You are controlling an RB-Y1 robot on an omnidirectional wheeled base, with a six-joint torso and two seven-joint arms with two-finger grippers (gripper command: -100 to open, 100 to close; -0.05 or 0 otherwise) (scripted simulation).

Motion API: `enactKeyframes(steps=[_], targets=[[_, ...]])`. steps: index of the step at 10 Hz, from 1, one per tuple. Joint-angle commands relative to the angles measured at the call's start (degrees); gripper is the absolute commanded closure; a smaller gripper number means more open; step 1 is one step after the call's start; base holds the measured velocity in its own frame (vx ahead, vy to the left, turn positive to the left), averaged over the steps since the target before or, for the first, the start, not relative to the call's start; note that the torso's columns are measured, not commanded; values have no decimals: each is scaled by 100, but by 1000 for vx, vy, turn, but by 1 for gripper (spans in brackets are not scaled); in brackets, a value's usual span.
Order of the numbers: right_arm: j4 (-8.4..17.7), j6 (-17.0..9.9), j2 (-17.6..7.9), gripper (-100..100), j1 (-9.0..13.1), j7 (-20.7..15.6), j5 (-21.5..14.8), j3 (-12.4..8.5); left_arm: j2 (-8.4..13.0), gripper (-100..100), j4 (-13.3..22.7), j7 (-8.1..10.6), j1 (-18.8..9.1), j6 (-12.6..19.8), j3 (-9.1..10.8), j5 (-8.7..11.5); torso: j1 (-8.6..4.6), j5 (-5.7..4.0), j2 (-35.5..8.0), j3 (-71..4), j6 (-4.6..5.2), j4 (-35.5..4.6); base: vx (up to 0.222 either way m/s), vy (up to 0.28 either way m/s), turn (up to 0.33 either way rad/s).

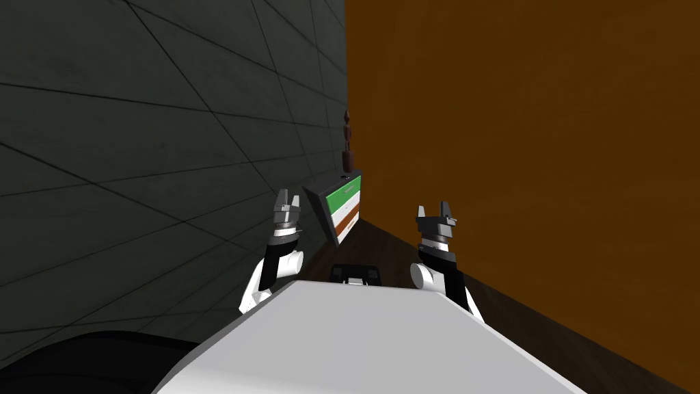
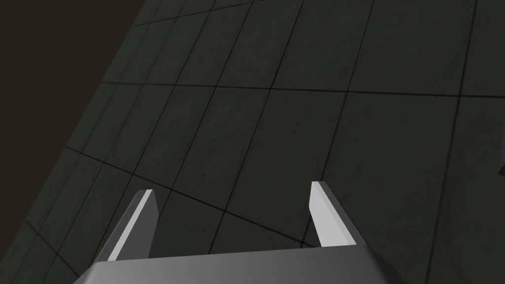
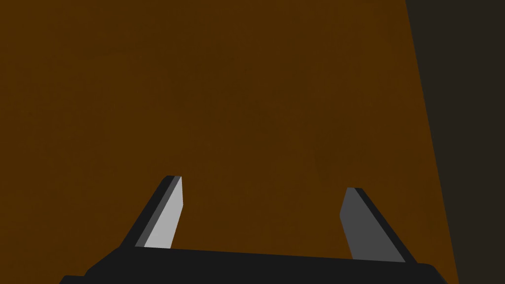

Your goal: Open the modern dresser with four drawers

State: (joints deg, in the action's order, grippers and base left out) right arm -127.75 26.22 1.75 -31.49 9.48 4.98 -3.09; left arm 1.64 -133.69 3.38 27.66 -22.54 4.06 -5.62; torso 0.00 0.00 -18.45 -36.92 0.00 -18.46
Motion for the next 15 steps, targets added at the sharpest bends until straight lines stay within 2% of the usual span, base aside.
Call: enactKeyframes(steps=[1, 4, 5, 7, 10, 15], targets=[[0, 0, 0, 0, 0, 0, 0, 0, 0, 0, 0, 0, 0, 0, 0, 0, 0, 0, -424, -844, 0, -423, 0, 0, 0], [0, 0, 0, 0, 0, 0, 0, 0, 0, 0, 0, 0, 0, 0, 0, 0, 0, 0, -1693, -3381, 0, -1692, 0, 0, 0], [-1, 0, 0, 0, 0, 0, 0, 0, 221, -100, 146, -1, -30, -42, -18, 6, 0, 0, -2116, -4227, 0, -2114, 29, -4, -24], [2, 0, 0, 0, -1, 0, 0, 0, 375, -100, 361, -4, -73, -104, -46, 14, 1, 1, -2352, -4740, 0, -2356, 49, -4, -33], [2, 0, 0, 0, -2, 0, 0, 0, 521, -100, 827, -8, -166, -236, -104, 31, 1, 0, -2377, -4768, 0, -2380, 76, -1, -39], [2, 0, 0, 0, -2, 0, 0, 0, 637, -100, 1807, -18, -363, -517, -228, 68, -3, -1, -2379, -4767, 0, -2382, 105, -3, -50]])
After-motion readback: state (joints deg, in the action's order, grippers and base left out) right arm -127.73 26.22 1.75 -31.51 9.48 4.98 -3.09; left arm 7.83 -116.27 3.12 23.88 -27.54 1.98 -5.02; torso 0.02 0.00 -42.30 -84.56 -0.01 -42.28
